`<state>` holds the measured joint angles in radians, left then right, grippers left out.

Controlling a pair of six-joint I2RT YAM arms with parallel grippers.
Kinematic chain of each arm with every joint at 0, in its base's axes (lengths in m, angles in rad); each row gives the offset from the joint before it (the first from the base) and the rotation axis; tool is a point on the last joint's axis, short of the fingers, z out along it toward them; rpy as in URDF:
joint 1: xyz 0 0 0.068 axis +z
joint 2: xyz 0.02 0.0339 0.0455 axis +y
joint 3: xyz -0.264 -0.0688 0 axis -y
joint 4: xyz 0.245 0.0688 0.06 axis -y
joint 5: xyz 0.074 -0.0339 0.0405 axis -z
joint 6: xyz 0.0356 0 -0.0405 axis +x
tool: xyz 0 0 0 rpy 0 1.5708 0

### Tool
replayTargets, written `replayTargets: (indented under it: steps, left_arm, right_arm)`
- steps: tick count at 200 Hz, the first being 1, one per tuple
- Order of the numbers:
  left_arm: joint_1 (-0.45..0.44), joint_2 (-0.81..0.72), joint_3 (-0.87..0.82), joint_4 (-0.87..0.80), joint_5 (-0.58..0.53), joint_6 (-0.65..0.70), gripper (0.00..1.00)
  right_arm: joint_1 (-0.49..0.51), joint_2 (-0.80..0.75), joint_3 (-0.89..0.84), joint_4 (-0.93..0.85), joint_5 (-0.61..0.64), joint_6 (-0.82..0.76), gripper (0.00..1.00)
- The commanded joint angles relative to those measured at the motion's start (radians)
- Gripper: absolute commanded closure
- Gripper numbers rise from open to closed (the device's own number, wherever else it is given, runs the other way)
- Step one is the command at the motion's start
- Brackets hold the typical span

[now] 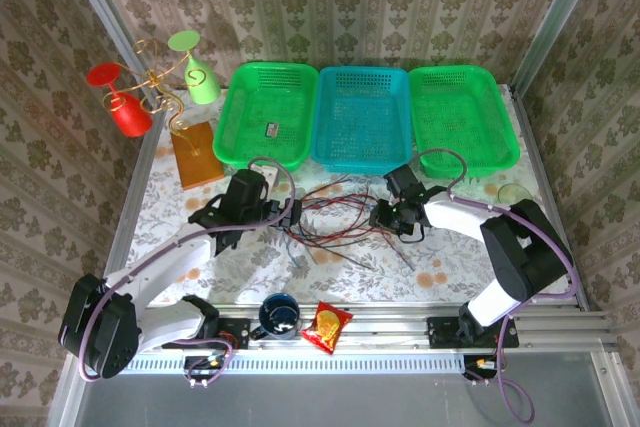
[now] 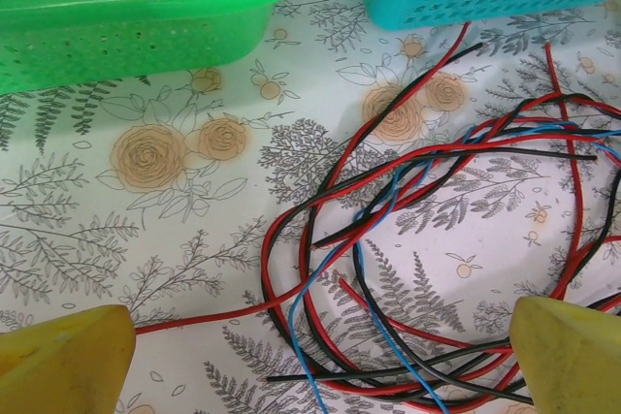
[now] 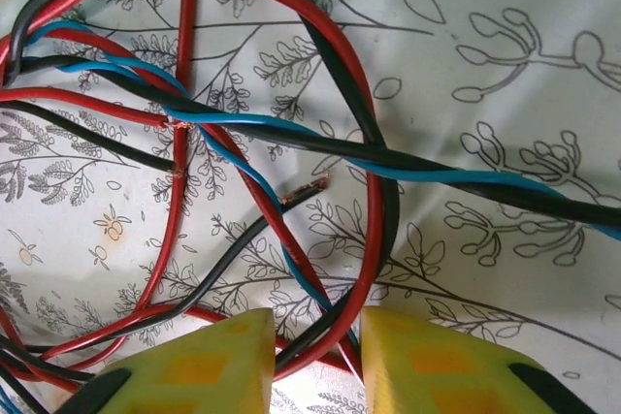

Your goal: Untangle the cables

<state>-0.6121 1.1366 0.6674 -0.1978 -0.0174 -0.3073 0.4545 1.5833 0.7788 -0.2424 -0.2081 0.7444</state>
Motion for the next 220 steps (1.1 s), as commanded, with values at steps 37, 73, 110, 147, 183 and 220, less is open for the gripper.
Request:
replayTargets:
  steps: [37, 73, 110, 147, 183, 220]
  left_arm:
    - [-0.015, 0.034, 0.001, 0.01, 0.032, -0.022, 0.0]
    - [-0.017, 0.038, 0.017, 0.007, 0.034, -0.023, 0.0]
    - [-0.02, 0.035, 0.032, 0.001, 0.052, -0.033, 0.0]
    - [-0.018, 0.043, 0.08, -0.031, 0.086, -0.065, 0.0]
    - [-0.016, 0.033, 0.118, 0.002, 0.134, -0.127, 0.0]
    - [0.012, 0.035, 0.166, -0.008, 0.154, -0.155, 0.0]
  right_arm:
    - [0.006, 0.0, -0.011, 0.045, -0.007, 0.027, 0.87]
    - [0.006, -0.046, -0.022, 0.046, -0.001, 0.033, 0.93]
    - [0.006, -0.155, -0.046, 0.032, 0.02, 0.047, 1.0]
    - [0.006, -0.321, -0.044, -0.034, 0.045, 0.056, 1.0]
    - [0.005, -0.451, -0.002, -0.098, 0.053, 0.045, 1.0]
    - [0.006, -0.531, 0.102, -0.149, 0.056, 0.032, 1.0]
